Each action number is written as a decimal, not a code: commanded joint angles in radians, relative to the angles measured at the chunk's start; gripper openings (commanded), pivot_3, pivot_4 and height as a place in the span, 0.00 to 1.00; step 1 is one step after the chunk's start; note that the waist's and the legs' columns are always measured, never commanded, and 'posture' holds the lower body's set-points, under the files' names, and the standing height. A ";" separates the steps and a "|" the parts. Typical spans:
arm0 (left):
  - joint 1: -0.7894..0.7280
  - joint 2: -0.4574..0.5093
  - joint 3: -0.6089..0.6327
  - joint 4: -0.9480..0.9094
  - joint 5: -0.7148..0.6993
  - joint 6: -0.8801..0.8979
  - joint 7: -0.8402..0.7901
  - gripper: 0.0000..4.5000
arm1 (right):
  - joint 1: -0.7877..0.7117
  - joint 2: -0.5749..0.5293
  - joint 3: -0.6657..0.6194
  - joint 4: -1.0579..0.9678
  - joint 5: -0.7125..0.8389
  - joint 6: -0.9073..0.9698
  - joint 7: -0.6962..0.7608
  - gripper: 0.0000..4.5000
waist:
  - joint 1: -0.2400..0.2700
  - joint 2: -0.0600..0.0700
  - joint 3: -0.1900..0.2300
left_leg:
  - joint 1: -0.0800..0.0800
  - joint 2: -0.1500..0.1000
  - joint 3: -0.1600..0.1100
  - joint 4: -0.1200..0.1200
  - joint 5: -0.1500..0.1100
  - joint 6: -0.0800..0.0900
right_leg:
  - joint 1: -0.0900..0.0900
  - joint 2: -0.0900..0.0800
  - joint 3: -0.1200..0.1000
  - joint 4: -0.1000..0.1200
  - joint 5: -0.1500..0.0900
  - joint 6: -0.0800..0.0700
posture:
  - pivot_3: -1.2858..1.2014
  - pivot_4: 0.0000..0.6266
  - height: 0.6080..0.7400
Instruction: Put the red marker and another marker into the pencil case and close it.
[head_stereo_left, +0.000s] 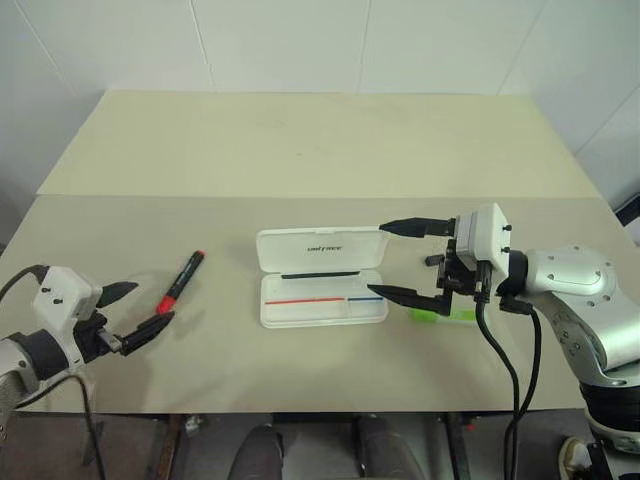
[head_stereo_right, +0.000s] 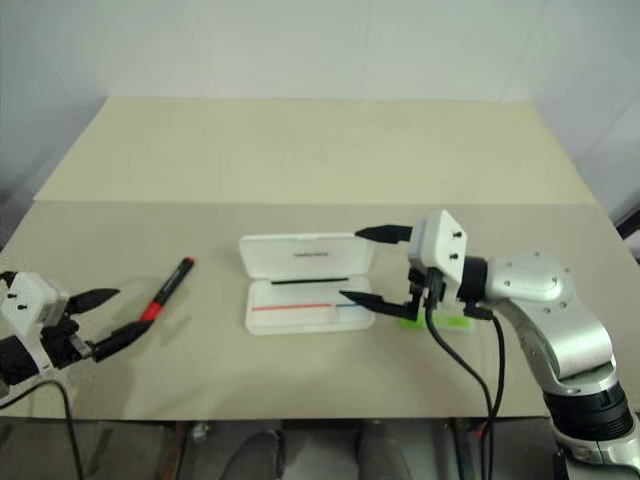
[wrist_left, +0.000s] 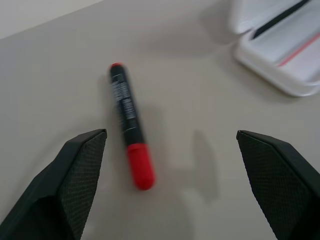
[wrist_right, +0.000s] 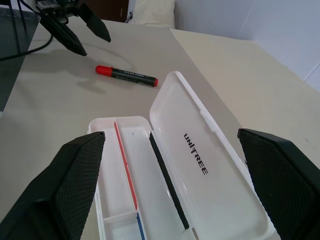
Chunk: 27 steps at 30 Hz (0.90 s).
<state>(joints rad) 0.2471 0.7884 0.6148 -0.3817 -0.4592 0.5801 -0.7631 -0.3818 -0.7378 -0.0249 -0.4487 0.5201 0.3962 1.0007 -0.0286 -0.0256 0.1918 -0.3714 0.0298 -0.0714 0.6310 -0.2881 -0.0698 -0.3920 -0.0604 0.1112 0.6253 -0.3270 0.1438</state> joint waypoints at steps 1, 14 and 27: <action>-0.006 -0.005 -0.015 0.036 0.045 -0.027 0.039 0.99 | 0.000 -0.004 -0.020 -0.038 0.023 0.002 -0.005 1.00 | -0.003 0.000 0.000 | 0.000 0.000 0.000 -0.001 0.000 0.000 | 0.000 0.000 0.000 0.000 0.000 0.000 | 0.52 0.24 1.00; -0.167 -0.120 -0.207 0.198 0.144 -0.119 0.178 0.99 | -0.022 0.003 -0.004 -0.070 0.022 0.036 -0.038 1.00 | 0.000 -0.001 0.000 | 0.000 0.001 0.000 -0.001 0.000 0.000 | -0.001 0.000 0.000 0.001 0.000 0.000 | 0.52 0.24 1.00; -0.306 -0.190 -0.316 0.234 0.162 -0.081 0.259 0.99 | -0.050 0.031 -0.016 -0.094 0.027 0.018 -0.096 1.00 | 0.001 -0.001 0.000 | 0.000 0.000 0.000 0.000 0.000 0.000 | -0.001 0.000 0.000 0.002 0.001 0.001 | 0.52 0.24 1.00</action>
<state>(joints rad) -0.0457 0.6016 0.3015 -0.1409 -0.3066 0.4952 -0.5157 -0.4192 -0.6987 -0.0103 -0.4968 0.5299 0.4285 0.9036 -0.0280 -0.0262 0.1917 -0.3715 0.0303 -0.0718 0.6305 -0.2880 -0.0699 -0.3931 -0.0602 0.1108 0.6271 -0.3265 0.1449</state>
